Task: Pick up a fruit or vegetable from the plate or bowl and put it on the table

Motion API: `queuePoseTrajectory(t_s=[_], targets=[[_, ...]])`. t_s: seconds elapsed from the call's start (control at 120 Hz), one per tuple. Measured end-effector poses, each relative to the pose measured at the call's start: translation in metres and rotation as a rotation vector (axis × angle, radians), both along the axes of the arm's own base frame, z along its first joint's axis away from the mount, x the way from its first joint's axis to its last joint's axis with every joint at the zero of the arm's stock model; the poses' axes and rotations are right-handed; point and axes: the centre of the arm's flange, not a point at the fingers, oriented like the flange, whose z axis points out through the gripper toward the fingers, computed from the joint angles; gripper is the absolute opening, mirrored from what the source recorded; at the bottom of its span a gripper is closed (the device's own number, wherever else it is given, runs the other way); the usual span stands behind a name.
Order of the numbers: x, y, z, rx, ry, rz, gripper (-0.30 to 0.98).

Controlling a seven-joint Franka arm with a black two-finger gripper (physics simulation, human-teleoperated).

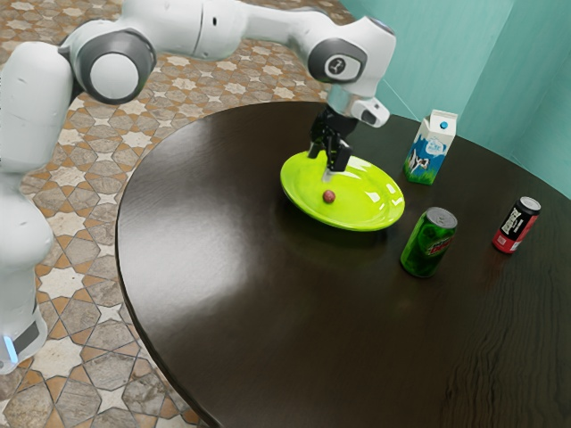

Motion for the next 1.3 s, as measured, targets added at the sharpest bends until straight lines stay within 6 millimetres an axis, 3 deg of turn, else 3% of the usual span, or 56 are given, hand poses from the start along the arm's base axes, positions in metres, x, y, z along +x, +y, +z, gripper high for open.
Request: queuePoseTrajectory(t_s=[0.3,0.808,1.3], targets=[[0.015,0.026,-0.02,-0.02,0.003,0.009,0.69],[0.033,0.025,-0.055,-0.075,0.015,-0.008,0.69],[0.042,0.025,-0.074,-0.092,-0.003,-0.008,0.69]])
